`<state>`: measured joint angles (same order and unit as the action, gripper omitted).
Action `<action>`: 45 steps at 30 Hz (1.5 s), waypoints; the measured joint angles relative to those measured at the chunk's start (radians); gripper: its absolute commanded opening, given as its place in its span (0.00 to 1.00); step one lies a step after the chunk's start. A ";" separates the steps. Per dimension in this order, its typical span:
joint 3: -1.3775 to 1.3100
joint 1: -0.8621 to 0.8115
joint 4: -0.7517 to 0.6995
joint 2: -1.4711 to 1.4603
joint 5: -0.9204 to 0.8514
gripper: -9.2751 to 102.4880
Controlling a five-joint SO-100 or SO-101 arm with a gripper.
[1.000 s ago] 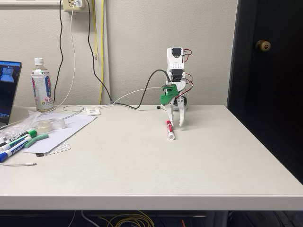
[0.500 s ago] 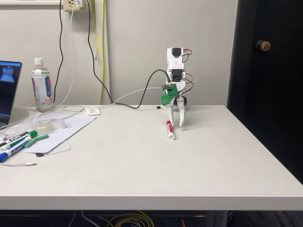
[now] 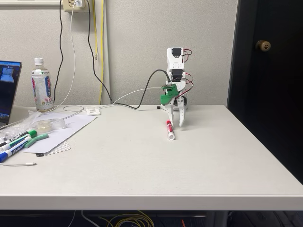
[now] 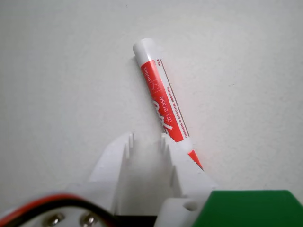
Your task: Pick up the red marker.
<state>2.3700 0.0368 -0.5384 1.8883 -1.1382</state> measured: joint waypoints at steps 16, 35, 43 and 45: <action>0.000 -0.046 -0.252 0.425 -0.006 0.20; -0.044 -0.117 -0.374 0.449 -0.215 0.20; -0.123 -0.146 -0.350 0.316 -0.221 0.20; -0.129 -0.149 -0.319 0.285 -0.221 0.20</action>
<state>2.2411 -0.1120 -0.8575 2.1737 -1.3591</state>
